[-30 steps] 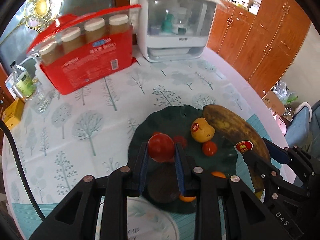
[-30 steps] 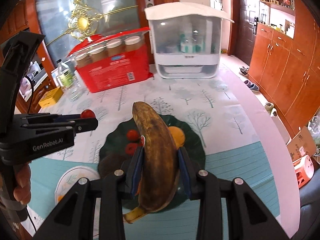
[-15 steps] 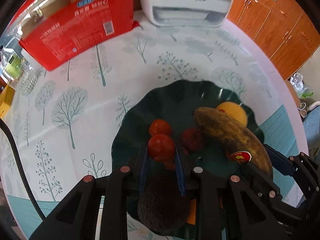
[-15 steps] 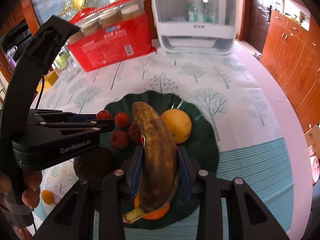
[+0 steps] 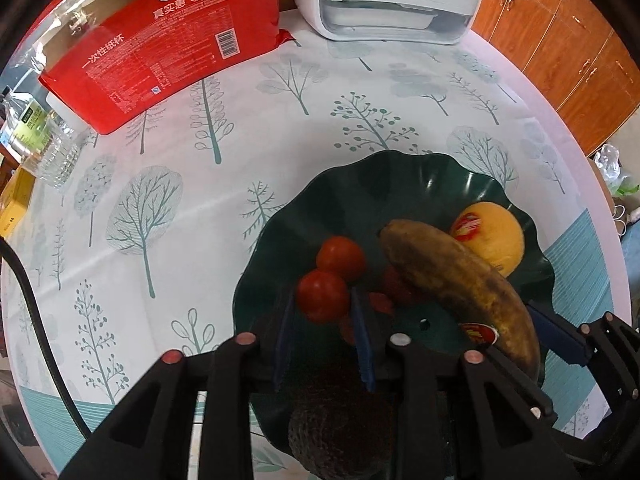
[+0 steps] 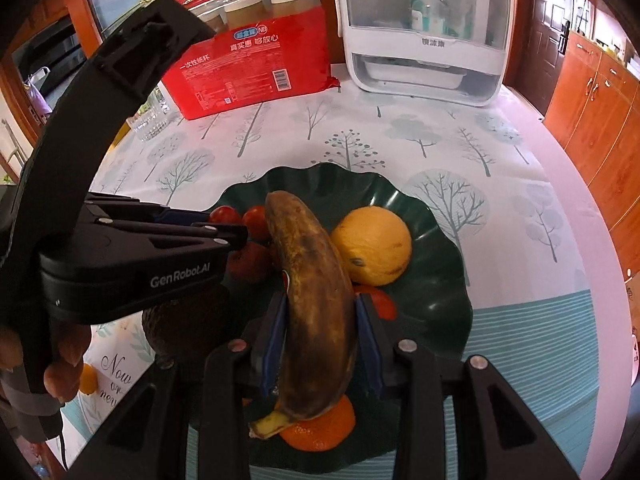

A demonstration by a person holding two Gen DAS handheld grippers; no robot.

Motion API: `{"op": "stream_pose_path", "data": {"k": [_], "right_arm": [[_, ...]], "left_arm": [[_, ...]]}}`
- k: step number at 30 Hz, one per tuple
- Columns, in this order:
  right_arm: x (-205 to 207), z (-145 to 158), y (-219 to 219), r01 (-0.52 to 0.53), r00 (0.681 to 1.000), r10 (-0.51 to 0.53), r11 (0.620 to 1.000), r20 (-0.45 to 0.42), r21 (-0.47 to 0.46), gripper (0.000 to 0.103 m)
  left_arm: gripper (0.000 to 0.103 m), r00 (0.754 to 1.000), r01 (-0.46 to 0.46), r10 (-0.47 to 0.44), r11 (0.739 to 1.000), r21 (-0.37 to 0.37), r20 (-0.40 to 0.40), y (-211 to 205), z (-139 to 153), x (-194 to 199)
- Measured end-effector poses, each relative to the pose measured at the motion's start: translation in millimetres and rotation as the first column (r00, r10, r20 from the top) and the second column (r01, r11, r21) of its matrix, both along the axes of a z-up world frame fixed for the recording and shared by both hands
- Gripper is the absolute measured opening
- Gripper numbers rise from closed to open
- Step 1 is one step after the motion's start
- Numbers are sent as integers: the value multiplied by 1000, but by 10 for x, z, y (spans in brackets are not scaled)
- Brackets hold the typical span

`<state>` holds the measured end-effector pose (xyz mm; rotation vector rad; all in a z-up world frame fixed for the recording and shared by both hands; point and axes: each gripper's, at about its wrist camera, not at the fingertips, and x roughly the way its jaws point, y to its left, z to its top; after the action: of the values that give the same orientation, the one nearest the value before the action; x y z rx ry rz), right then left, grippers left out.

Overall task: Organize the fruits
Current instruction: 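Lower both tools into the green plate and open them to release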

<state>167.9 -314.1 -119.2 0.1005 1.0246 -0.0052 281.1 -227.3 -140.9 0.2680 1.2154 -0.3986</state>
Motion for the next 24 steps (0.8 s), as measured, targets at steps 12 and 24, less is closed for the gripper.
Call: {"op": "stream_pose_path", "data": {"k": [12,24], "right_arm": [[-85,99,89,-23,999,25,996,26,-82,43],[-243,301,175,-13,998,19,995,57,-98,45]], "left_arm": [[68,1000,-10,9,1000,27,8,73,39,-56],[78,999,-16,15,1000,7,43,190,287,-240]]}}
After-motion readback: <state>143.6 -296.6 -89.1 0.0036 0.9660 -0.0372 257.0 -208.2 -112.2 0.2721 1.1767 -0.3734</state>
